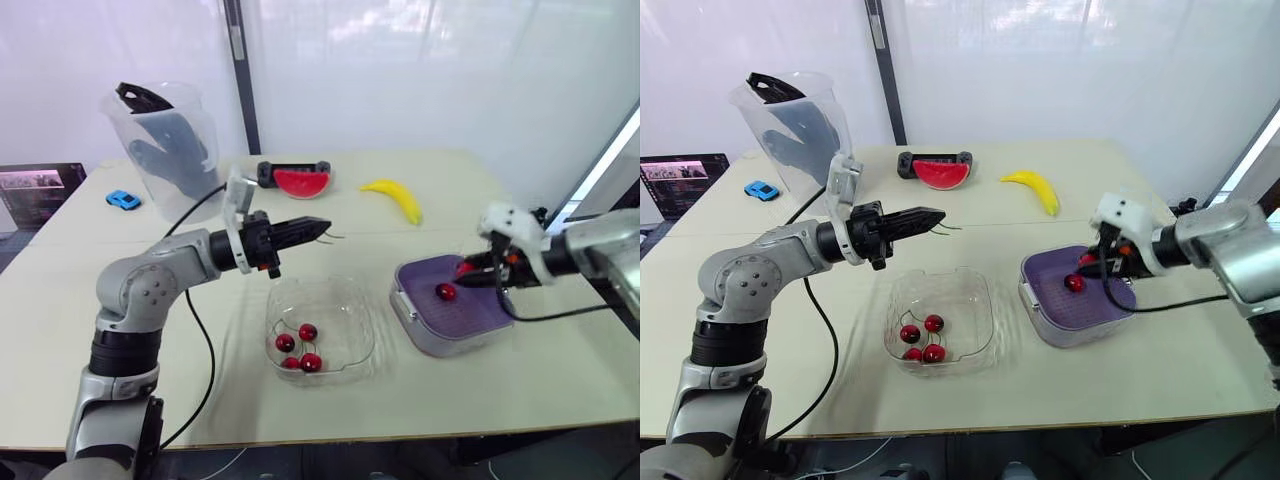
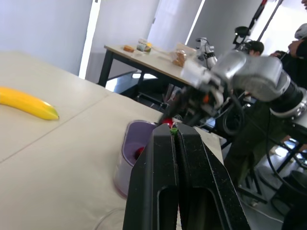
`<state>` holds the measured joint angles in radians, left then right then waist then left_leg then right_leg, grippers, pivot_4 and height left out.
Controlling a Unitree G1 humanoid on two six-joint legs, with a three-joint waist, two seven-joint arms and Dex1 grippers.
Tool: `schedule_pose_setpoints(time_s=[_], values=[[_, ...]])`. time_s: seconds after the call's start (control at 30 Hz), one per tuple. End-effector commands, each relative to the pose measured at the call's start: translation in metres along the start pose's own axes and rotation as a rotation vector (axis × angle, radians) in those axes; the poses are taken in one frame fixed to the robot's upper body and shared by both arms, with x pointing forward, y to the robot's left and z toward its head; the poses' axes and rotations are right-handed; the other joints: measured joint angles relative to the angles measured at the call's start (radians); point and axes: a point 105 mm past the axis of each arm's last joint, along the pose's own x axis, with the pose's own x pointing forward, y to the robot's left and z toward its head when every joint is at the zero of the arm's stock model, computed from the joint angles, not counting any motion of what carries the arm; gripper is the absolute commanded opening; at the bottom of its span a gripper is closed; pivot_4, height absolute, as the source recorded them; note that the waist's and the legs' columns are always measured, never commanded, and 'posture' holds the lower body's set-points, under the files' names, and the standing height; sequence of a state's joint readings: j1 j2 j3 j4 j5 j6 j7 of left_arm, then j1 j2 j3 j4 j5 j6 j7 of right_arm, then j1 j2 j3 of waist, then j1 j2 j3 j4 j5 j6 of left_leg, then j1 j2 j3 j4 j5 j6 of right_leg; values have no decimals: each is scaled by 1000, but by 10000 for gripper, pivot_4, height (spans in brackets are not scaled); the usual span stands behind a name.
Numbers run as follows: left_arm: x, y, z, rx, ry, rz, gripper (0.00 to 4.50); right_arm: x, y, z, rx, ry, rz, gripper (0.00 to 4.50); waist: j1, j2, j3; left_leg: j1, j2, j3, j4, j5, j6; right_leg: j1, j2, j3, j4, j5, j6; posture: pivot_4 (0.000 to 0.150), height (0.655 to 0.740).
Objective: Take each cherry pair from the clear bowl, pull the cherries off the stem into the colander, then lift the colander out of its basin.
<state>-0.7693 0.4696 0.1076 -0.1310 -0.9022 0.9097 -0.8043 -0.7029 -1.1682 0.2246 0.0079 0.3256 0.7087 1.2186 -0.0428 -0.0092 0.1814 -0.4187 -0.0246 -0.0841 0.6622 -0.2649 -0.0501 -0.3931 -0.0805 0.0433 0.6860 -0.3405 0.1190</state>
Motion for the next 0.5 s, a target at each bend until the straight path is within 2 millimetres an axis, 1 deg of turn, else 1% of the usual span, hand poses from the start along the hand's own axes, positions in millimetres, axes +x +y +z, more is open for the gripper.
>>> schedule_pose_setpoints(time_s=[0.03,0.13,0.17,0.2,0.3,0.33,0.37,0.5], values=[[-2,-5,8,51,-21,-4,0,-1,-5,-2,-35,12,-32,15098,2,0,0,0,0,0,0,0,0,0,0,0,0,0,0,1500,7400],[-4,-4,6,54,-14,4,0,3,-7,-6,-23,25,-41,15098,6,0,0,0,0,0,1,0,0,0,-1,0,0,0,0,1500,7400],[-5,-4,5,55,-11,7,0,3,-6,-4,-19,20,-34,20858,6,0,0,0,0,0,1,0,0,1,-1,0,0,0,0,1500,7400],[-5,-4,5,54,-9,9,0,2,-6,-3,-18,15,-30,23361,7,0,0,0,-1,0,1,0,0,1,-1,0,0,0,0,1500,7400],[-7,-3,4,54,-4,18,0,-3,-5,0,-25,12,-28,36973,6,0,0,0,-1,0,1,0,0,1,-1,0,0,0,0,1500,7400],[-7,-2,4,54,-2,21,0,-6,-5,2,-30,13,-31,40847,6,0,0,0,-1,0,1,0,0,1,-1,0,0,0,0,1500,7400],[-8,-2,3,52,3,25,0,-11,-5,6,-41,10,-35,43774,6,0,0,0,-1,0,1,0,0,1,-1,0,0,0,0,1500,7400],[-18,-2,-1,41,13,57,0,-34,-4,34,-40,-96,-30,43774,3,1,0,0,-1,0,0,0,0,0,-1,0,0,0,0,1500,7400]])
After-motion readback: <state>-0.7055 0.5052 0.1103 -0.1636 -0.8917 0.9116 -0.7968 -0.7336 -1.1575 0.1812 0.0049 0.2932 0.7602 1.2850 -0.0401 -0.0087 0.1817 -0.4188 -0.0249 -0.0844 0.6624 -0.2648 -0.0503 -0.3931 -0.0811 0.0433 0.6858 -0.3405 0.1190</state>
